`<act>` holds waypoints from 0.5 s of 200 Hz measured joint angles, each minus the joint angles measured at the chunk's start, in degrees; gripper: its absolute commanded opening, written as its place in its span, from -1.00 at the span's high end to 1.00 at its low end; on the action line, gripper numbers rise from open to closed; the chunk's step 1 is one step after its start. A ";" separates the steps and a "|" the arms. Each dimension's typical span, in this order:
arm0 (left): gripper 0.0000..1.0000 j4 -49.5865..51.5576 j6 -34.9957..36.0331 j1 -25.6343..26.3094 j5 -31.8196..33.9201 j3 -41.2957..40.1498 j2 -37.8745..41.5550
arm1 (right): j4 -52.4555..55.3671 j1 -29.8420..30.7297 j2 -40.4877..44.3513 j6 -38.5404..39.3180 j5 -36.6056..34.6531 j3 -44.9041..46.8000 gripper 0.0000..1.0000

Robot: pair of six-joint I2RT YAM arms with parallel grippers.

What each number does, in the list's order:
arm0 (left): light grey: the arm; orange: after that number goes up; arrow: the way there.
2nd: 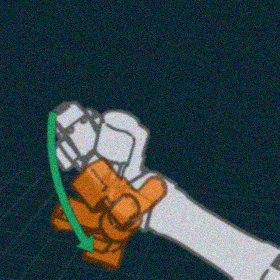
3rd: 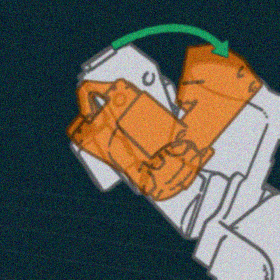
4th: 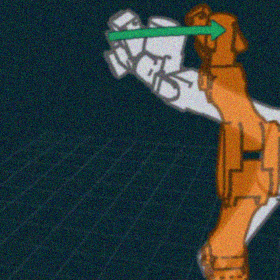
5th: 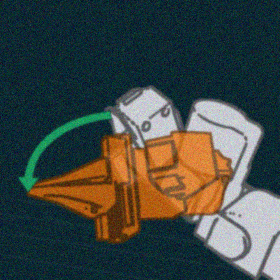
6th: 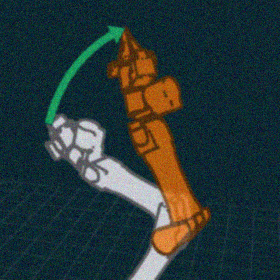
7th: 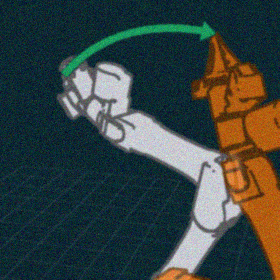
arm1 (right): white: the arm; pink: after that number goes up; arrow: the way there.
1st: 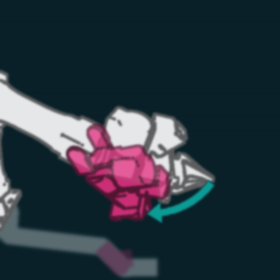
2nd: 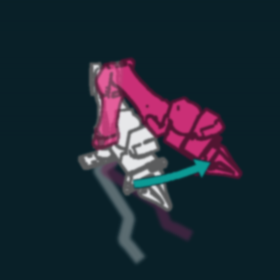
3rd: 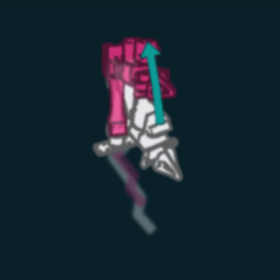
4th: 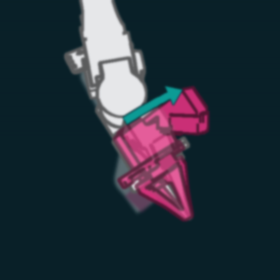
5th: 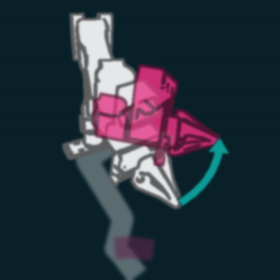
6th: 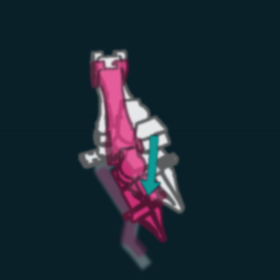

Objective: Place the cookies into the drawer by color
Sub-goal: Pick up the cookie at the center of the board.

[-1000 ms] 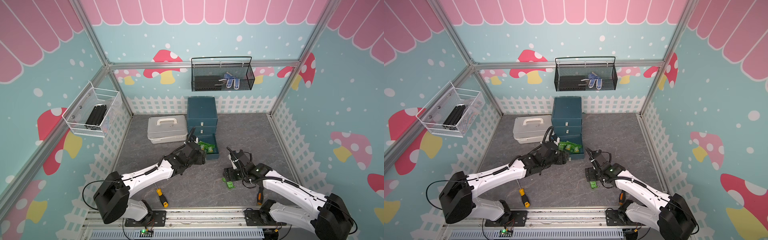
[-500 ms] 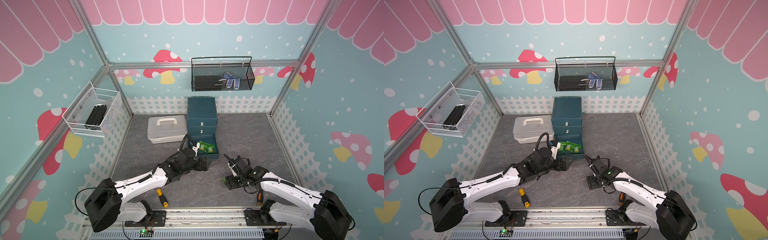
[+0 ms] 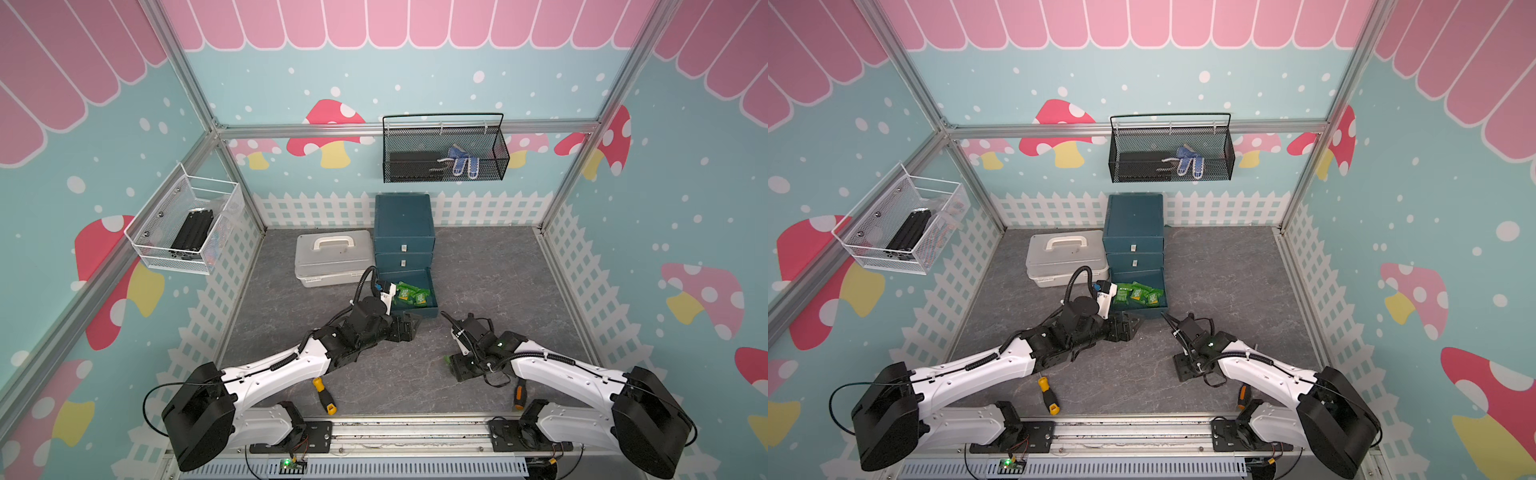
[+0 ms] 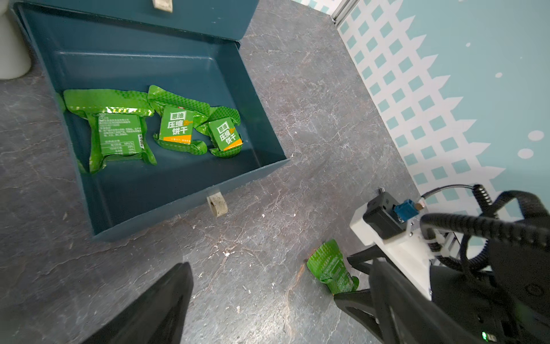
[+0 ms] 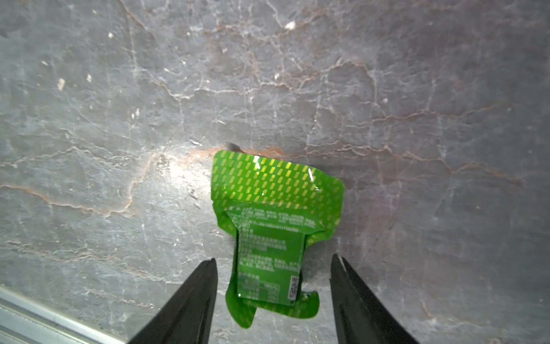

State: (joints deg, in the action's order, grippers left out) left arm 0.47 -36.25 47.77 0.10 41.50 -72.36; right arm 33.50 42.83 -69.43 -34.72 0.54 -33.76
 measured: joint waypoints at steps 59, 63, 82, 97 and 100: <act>-0.91 -1.51 -0.04 0.00 0.33 -0.17 -2.01 | -0.98 0.04 -1.77 0.37 -0.04 0.00 -0.03; -0.91 -1.77 -0.07 0.00 0.35 -0.22 -2.05 | -1.05 0.07 -1.97 0.50 -0.07 0.00 -0.02; -0.91 -2.73 -0.22 0.00 0.35 -0.28 -2.21 | -1.62 0.17 -3.02 0.46 -0.02 -0.02 0.03; -0.91 -3.43 -0.22 0.00 0.35 -0.44 -2.23 | -1.95 0.37 -3.87 0.37 -0.04 -0.11 0.05; -0.91 -3.54 -0.22 0.00 0.35 -0.48 -2.23 | -1.97 0.39 -3.91 0.37 -0.07 -0.17 0.06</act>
State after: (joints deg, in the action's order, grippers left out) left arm -3.07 -36.47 47.77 0.45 41.01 -74.59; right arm 31.53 43.22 -73.34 -34.35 0.47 -33.93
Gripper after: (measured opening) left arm 0.955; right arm 0.486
